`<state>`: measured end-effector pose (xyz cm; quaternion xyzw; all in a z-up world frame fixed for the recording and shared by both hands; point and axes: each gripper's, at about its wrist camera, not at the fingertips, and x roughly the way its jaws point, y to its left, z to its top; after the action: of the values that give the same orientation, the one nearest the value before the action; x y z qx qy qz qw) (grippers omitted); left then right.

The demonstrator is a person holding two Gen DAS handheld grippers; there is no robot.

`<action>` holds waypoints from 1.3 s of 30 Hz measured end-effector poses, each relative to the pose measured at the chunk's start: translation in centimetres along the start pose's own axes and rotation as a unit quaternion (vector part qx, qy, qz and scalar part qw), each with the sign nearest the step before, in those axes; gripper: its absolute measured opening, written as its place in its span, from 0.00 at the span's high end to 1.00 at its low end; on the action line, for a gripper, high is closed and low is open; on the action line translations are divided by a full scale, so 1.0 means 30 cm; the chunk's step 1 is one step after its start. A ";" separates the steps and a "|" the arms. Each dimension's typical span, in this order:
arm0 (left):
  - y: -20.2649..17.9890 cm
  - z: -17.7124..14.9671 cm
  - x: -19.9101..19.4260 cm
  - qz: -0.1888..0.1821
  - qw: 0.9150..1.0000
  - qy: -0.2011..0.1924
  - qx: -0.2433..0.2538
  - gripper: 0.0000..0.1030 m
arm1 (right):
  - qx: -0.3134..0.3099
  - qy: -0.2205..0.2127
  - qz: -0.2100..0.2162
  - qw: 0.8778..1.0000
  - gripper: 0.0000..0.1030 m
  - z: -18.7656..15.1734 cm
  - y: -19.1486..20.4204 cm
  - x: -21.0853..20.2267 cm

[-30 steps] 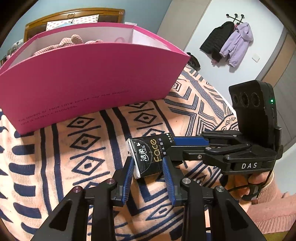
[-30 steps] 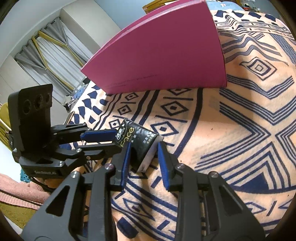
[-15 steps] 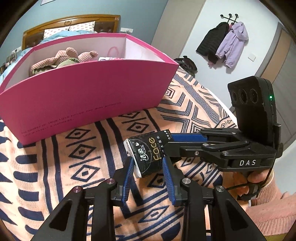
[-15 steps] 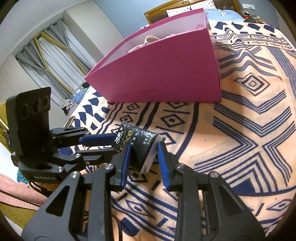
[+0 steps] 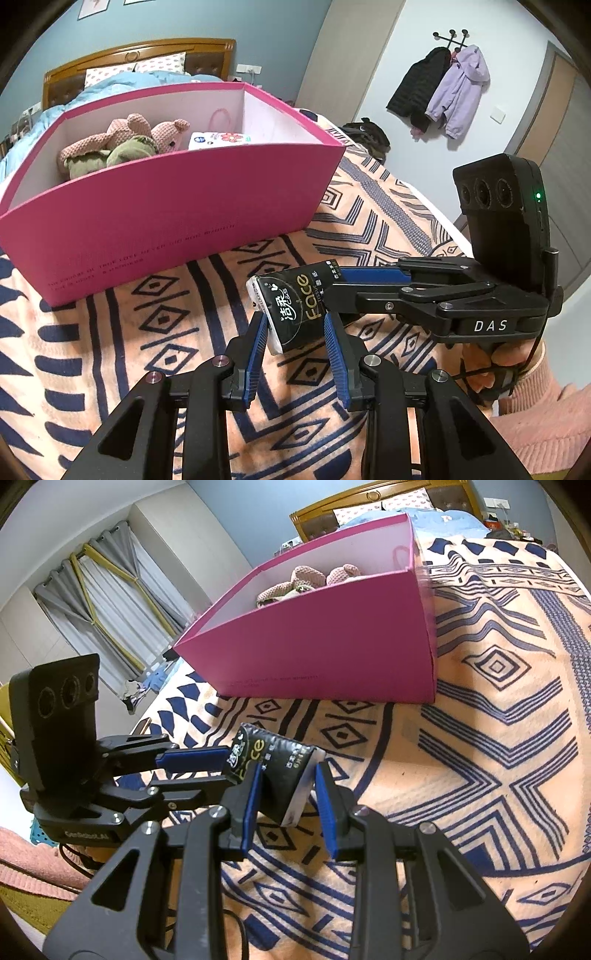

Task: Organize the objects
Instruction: 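Carry the black tissue pack over the magenta box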

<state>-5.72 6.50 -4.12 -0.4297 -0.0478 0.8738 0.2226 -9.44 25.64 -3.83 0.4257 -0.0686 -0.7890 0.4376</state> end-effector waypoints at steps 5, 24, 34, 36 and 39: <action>-0.012 0.020 -0.017 0.000 1.000 -0.008 0.006 0.69 | -0.006 -0.007 -0.003 1.000 0.68 0.016 0.010 -0.016; -0.043 0.144 -0.068 0.019 0.998 -0.053 0.039 0.69 | -0.030 -0.052 -0.011 0.998 0.68 0.130 0.024 -0.083; -0.037 0.204 -0.071 0.025 0.997 -0.066 0.042 0.69 | -0.040 -0.074 -0.011 0.996 0.68 0.190 0.026 -0.109; -0.034 0.215 -0.073 0.023 0.997 -0.068 0.041 0.69 | -0.043 -0.077 -0.013 0.996 0.68 0.202 0.029 -0.111; -0.030 0.233 -0.078 0.023 0.996 -0.072 0.042 0.69 | -0.046 -0.083 -0.014 0.995 0.68 0.222 0.029 -0.115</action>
<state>-9.55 7.06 2.20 -0.3570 -0.0173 0.9085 0.2164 -12.90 25.94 2.88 0.3394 -0.0623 -0.8297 0.4388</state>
